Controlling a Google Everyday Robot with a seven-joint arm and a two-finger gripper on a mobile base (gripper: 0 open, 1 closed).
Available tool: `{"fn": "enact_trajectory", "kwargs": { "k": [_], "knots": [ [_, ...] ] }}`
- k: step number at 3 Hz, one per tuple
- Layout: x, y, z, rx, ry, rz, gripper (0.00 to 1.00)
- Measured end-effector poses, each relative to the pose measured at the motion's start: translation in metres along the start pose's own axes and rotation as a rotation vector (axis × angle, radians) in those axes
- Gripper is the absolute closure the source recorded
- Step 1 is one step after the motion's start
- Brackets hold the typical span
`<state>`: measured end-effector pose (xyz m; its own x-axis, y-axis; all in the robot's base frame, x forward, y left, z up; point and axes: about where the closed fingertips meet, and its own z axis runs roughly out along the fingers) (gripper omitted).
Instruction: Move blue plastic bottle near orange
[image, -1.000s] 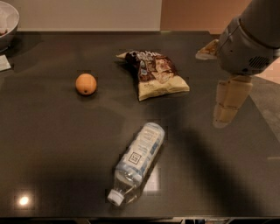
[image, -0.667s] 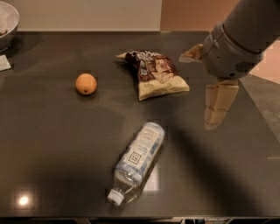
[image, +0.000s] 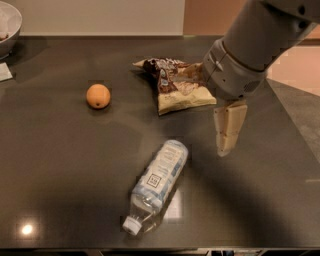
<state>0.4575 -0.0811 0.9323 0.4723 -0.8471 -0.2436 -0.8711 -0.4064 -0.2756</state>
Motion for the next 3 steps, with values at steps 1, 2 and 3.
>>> {"fn": "enact_trajectory", "kwargs": {
  "k": [1,2,3],
  "knots": [
    [-0.014,0.006,0.016,-0.039,-0.021,-0.104,0.00],
    [-0.025,0.012,0.034,-0.092,-0.033,-0.205,0.00],
    [-0.035,0.016,0.050,-0.147,-0.031,-0.290,0.00]
  ]
}}
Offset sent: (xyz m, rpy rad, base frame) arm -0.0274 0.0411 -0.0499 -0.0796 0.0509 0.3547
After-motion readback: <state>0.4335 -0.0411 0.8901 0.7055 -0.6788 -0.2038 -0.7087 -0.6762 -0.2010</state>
